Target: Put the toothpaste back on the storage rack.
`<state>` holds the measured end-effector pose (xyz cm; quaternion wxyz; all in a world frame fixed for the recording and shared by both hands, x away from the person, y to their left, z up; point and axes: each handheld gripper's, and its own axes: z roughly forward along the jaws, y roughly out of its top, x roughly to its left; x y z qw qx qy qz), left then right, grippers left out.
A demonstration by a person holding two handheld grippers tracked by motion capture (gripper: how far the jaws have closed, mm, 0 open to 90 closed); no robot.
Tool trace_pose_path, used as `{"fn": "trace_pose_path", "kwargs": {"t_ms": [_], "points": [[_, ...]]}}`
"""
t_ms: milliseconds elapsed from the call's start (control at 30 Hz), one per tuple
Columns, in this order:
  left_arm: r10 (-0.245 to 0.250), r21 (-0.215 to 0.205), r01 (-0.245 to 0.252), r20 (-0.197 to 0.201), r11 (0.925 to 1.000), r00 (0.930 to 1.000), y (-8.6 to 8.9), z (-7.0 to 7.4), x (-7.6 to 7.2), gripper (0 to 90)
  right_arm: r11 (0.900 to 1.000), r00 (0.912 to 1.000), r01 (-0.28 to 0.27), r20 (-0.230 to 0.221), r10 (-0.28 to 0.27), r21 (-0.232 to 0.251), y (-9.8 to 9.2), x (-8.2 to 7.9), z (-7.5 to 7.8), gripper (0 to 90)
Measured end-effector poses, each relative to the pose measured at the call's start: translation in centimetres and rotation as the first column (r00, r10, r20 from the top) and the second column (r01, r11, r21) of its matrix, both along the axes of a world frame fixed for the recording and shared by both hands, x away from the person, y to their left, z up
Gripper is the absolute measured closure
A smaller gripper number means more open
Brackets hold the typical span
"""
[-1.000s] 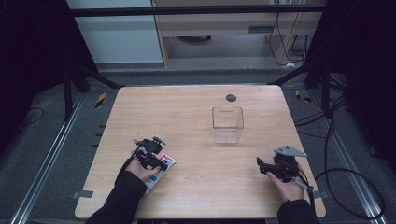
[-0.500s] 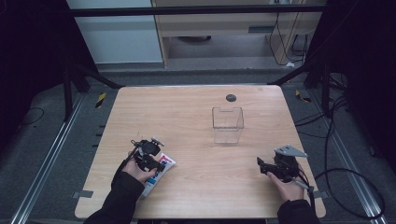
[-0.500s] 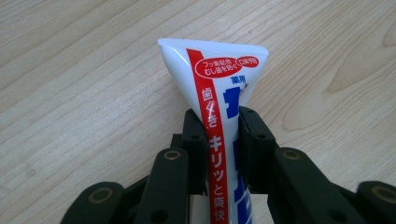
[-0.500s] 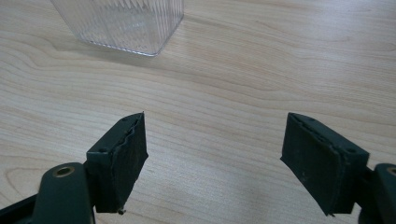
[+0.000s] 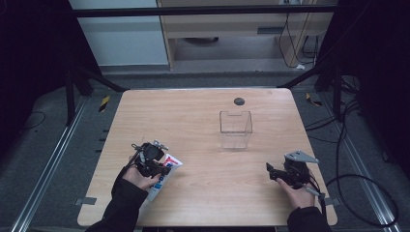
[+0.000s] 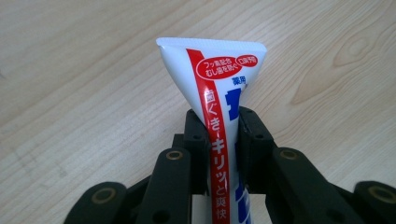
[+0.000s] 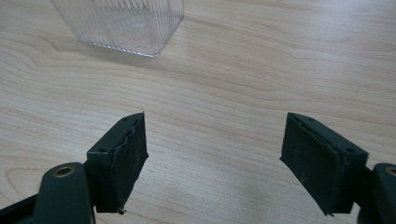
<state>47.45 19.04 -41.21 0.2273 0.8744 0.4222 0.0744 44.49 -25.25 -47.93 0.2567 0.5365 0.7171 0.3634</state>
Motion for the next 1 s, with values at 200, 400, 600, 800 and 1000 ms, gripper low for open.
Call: {"fn": "trace_pose_path", "kwargs": {"t_ms": [200,400,600,800,1000], "points": [[0.010,-0.032,-0.008,0.052,0.9995,0.9986,0.4,1.5,-0.3,75.7,1.000,1.0000,0.002,0.004,-0.002,0.001,0.0,0.0,0.0,22.3],[0.051,-0.081,-0.040,0.136,0.9959,0.9894,1.3,3.1,0.4,75.6,1.000,0.9999,0.000,0.012,0.000,-0.002,0.1,0.0,0.0,22.6],[0.103,-0.151,-0.067,0.250,0.9863,0.9626,1.7,5.2,1.5,75.6,1.000,0.9997,0.001,0.022,0.000,-0.007,0.0,-0.1,0.1,22.6],[0.181,-0.224,-0.106,0.346,0.9688,0.9205,1.5,6.5,2.6,75.5,1.000,0.9994,0.003,0.035,-0.003,-0.009,0.0,-0.1,0.1,22.6],[0.246,-0.287,-0.128,0.425,0.9495,0.8711,0.9,6.8,3.2,75.4,1.000,0.9993,0.006,0.037,-0.006,-0.001,0.0,-0.2,0.2,22.6]]}}
